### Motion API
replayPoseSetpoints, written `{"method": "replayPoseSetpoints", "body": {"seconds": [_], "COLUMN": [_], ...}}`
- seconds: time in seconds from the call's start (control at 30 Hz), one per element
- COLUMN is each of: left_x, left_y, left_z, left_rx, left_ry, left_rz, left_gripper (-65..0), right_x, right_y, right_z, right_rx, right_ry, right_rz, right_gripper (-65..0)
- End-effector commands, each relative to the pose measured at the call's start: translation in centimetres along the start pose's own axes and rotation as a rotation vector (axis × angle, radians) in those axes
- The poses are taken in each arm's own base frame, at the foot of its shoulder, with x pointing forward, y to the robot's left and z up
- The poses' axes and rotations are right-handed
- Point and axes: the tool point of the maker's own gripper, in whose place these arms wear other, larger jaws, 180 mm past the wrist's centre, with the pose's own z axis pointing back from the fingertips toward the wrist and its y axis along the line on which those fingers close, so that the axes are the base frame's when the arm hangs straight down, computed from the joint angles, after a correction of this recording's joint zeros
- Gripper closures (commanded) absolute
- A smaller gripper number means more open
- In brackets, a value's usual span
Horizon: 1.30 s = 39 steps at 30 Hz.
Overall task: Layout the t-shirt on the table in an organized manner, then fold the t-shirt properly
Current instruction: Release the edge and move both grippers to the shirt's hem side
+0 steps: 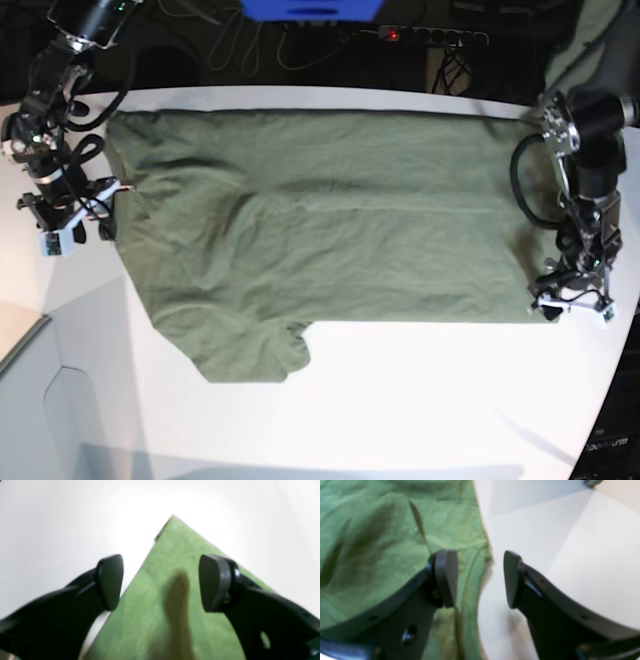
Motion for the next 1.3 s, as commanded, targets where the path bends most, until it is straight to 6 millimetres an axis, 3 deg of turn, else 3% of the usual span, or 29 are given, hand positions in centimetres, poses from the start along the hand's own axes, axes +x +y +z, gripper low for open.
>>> {"method": "replayPoseSetpoints", "body": {"seconds": [0.0, 0.23, 0.37, 0.5, 0.57, 0.7, 0.87, 1.0, 1.17, 1.27], "left_x": [3.2, 2.0, -0.1, -1.6, -1.9, -1.9, -1.9, -2.0, -2.1, -2.1], "left_y": [-0.2, -0.9, 0.1, 0.9, 0.9, 1.0, 1.0, 0.9, 0.8, 0.8], "left_z": [-0.2, -0.5, -0.3, 0.0, 0.0, 0.0, 0.0, 0.0, 0.0, 0.0], "left_rx": [-0.004, -0.015, 0.001, 0.009, 0.009, 0.010, 0.009, 0.008, 0.007, 0.006], "left_ry": [-0.081, -0.095, -0.062, -0.036, -0.031, -0.035, -0.031, -0.029, -0.028, -0.028], "left_rz": [-0.002, -0.085, -0.089, -0.096, -0.098, -0.096, -0.096, -0.097, -0.100, -0.101], "left_gripper": [-45.5, -45.1, -45.0, -43.8, -38.5, -19.5, -0.3, -0.4, -0.3, -0.2], "right_x": [1.7, 2.0, 3.1, 4.4, 4.7, 4.7, 4.6, 5.3, 4.6, 3.4], "right_y": [-0.7, -0.8, -0.8, -1.0, -1.3, -0.9, -0.3, -0.1, 0.4, 1.7], "right_z": [0.2, 0.1, -0.1, -1.8, -3.2, -6.9, -10.7, -12.1, -12.5, -12.7], "right_rx": [-0.012, -0.015, -0.015, -0.001, 0.013, 0.089, 0.176, 0.203, 0.213, 0.242], "right_ry": [-0.054, -0.061, -0.087, -0.102, -0.095, -0.038, 0.055, 0.017, -0.035, -0.009], "right_rz": [0.011, 0.012, 0.013, -0.021, -0.047, -0.068, -0.108, -0.179, -0.232, -0.223], "right_gripper": [-29.5, -29.4, -29.4, -29.4, -29.4, -29.4, -30.1, -34.8, -36.1, -36.0]}}
